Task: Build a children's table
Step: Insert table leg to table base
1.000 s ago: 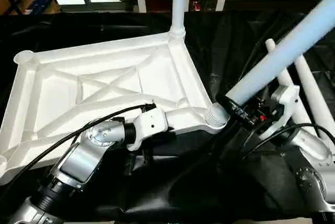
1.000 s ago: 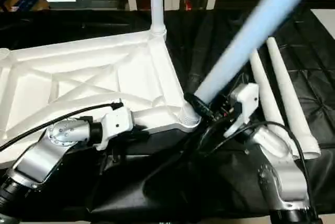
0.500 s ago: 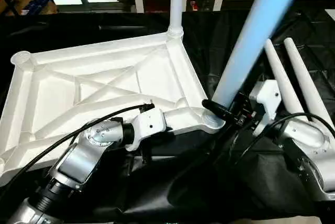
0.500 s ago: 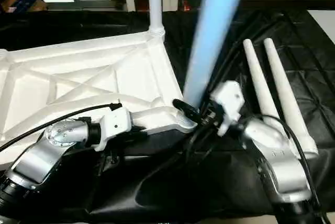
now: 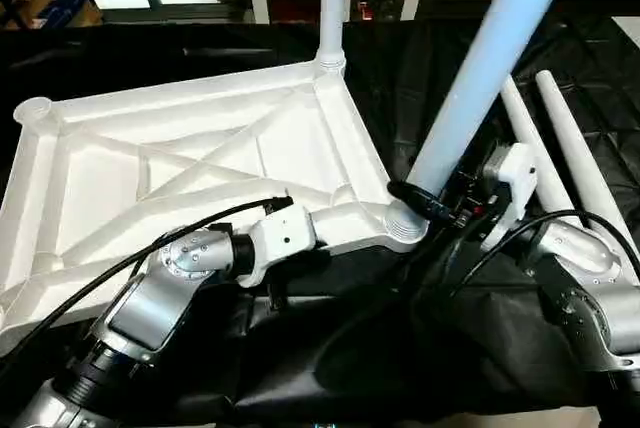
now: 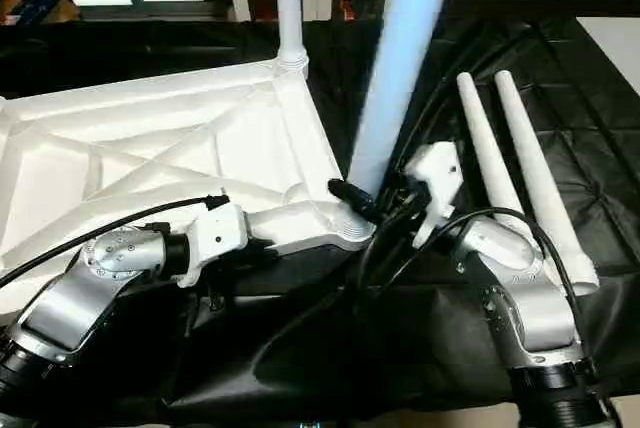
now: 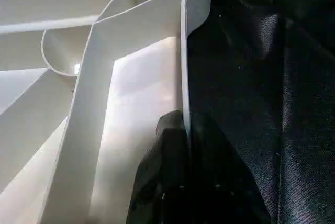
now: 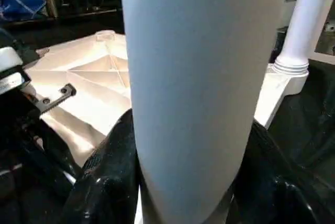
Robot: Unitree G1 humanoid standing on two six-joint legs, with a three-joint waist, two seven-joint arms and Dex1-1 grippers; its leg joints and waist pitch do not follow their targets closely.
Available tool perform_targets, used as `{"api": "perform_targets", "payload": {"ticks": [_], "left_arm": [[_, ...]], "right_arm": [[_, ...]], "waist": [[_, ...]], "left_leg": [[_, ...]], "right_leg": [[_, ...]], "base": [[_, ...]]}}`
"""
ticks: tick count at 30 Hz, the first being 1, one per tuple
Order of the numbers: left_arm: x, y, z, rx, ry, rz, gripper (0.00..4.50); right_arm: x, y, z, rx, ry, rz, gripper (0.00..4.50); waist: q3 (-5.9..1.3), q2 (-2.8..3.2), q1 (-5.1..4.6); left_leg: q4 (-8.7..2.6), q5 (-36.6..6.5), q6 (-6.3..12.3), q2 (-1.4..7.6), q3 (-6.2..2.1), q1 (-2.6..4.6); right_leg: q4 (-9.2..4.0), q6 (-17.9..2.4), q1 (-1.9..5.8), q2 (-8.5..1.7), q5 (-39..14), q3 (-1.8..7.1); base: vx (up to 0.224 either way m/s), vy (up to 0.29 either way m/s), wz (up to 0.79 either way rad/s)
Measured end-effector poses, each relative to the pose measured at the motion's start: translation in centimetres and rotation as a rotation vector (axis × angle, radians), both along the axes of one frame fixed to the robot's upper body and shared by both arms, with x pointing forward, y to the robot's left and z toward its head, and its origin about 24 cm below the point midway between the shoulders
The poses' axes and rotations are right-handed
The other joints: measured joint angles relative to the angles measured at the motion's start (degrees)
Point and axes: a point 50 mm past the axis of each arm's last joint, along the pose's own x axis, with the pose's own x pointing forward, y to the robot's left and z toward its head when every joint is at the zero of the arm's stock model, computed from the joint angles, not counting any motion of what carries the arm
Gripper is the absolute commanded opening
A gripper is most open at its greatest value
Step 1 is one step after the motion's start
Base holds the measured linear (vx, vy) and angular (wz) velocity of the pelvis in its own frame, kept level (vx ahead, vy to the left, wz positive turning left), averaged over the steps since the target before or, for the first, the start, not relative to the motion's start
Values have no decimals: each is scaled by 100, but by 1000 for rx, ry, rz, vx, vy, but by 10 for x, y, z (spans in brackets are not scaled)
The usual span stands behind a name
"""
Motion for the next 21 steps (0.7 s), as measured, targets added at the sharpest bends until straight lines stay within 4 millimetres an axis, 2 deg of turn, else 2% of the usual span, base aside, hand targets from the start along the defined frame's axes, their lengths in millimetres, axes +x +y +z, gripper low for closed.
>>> {"api": "perform_targets", "payload": {"ticks": [19, 20, 21], "left_arm": [[1, -2, 1, -2, -8, -4, 0], [1, -2, 1, -2, -8, -4, 0], [1, -2, 1, -2, -10, -4, 0]], "right_arm": [[2, -3, -1, 10, -14, -15, 182], [2, -3, 0, 10, -14, -16, 217], [2, -3, 0, 14, -13, -16, 217]], "waist": [[-1, 0, 9], [-1, 2, 9], [-1, 6, 10]], "left_leg": [[0, 0, 0, -6, 0, -3], [0, 0, 0, -6, 0, -3], [0, 0, 0, -6, 0, -3]], "right_leg": [[-10, 0, 1, -3, 0, 4], [-10, 0, 1, -3, 0, 4], [-10, 0, 1, -3, 0, 4]], "base": [[0, 0, 0], [0, 0, 0], [0, 0, 0]]}}
